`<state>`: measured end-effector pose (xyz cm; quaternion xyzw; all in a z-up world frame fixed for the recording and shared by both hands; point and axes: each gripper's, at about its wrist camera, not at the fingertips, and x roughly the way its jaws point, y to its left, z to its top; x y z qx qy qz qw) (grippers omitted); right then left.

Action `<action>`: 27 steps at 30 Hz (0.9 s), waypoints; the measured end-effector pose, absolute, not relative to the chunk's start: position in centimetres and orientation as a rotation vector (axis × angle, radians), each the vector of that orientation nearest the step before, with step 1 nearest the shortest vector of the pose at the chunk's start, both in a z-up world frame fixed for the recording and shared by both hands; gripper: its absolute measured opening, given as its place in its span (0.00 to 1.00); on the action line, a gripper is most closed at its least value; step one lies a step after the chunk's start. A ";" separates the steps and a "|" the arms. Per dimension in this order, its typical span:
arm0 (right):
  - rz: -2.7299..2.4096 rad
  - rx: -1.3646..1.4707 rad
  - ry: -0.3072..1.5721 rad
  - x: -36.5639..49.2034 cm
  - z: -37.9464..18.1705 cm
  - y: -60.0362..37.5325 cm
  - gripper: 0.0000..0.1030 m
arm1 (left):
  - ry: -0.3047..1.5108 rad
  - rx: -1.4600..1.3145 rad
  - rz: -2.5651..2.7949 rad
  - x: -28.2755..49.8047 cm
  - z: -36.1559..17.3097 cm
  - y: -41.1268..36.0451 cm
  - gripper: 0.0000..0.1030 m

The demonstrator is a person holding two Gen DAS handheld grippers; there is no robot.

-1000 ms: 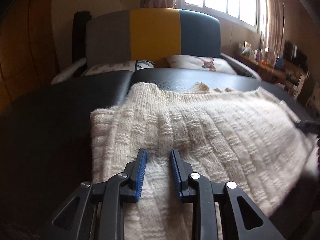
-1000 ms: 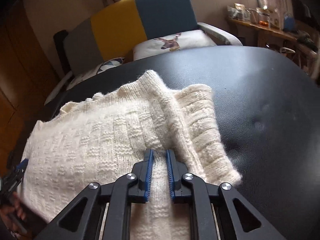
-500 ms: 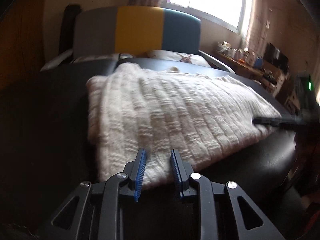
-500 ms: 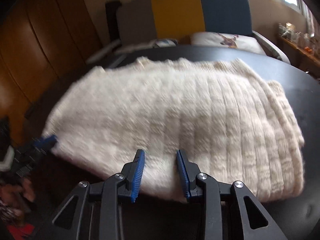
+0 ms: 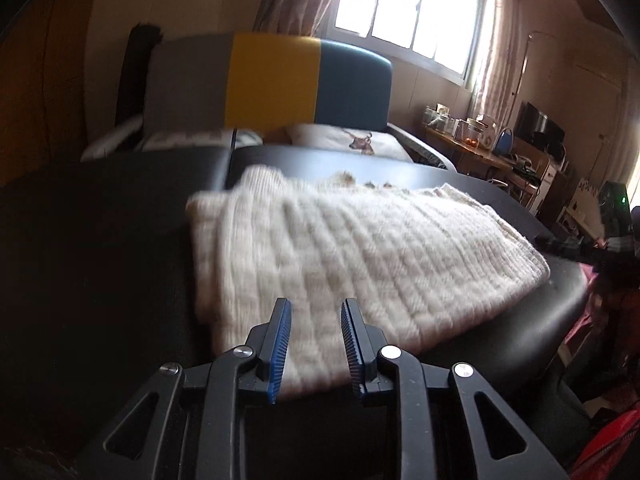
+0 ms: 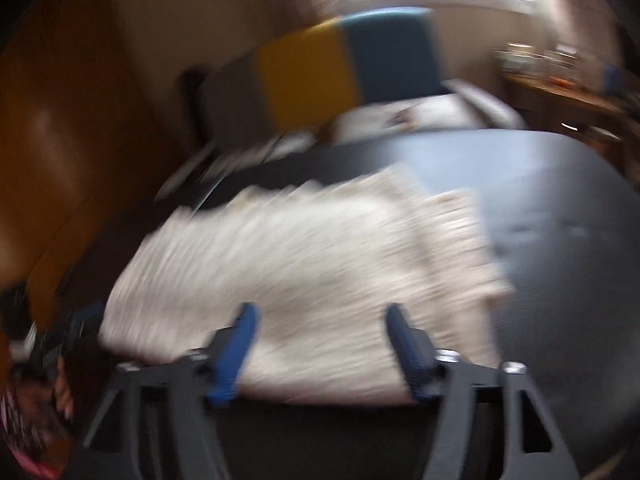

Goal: Fold clothes
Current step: 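Grasp the folded sweater edge with the right tool and lift it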

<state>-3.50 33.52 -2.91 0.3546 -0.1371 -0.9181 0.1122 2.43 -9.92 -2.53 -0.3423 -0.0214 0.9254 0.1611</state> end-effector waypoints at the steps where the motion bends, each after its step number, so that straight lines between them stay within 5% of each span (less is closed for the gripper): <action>1: -2.719 1.049 -0.485 -3.9 -2.9 35.6 0.75 | -0.039 -0.968 2.647 2.1 -2.2 -9.5 0.26; 6: -2.677 1.190 -0.784 -5.9 -5.5 41.4 0.73 | 0.000 -0.966 2.620 0.3 -1.9 -5.8 0.26; 12: -2.690 1.132 -0.834 -3.7 -6.9 42.2 0.47 | 0.038 -0.949 2.530 -0.6 -1.2 0.2 0.26; 16: -2.589 1.064 -0.775 -3.4 -6.6 41.7 0.28 | 0.235 -0.893 2.380 -1.5 -0.3 7.1 0.26; 19: -2.452 1.108 -0.700 -4.9 -6.8 41.4 0.28 | 0.369 -0.827 2.269 -2.4 0.6 13.1 0.26; 27: -2.254 1.144 -0.684 -8.5 -8.2 43.8 0.30 | 0.348 -0.978 2.120 -8.1 -0.6 22.7 0.26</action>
